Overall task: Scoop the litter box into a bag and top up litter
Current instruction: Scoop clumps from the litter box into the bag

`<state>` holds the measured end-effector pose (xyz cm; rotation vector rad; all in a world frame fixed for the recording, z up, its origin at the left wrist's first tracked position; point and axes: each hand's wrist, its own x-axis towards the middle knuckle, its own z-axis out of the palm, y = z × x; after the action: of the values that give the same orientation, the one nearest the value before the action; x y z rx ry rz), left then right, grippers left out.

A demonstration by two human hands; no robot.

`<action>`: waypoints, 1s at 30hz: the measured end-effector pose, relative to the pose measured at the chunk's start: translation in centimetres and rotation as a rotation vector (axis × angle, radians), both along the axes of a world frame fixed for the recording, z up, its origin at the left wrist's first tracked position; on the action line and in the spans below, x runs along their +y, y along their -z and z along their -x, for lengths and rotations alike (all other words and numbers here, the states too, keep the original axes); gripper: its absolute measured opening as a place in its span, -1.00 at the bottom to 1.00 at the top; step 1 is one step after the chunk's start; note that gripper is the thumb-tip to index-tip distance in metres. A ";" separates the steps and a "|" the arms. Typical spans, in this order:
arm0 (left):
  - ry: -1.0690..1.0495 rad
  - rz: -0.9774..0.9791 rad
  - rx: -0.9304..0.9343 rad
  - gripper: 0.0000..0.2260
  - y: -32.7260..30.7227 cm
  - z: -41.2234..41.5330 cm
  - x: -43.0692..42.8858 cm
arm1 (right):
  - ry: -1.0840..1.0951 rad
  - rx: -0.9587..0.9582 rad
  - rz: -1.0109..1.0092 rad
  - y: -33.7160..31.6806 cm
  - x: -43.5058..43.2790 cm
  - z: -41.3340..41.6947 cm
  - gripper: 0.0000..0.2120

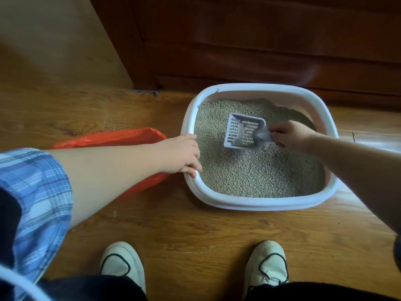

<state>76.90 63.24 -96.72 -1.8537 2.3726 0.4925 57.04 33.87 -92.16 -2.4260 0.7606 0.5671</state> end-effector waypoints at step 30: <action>0.060 0.214 0.130 -0.60 1.5 -0.6 0.3 | -0.199 0.514 -0.273 5.0 9.6 -5.5 -0.68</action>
<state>77.49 63.58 -98.18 -1.8797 2.6524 0.3775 62.52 43.52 -97.11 -2.1293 0.5875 1.3158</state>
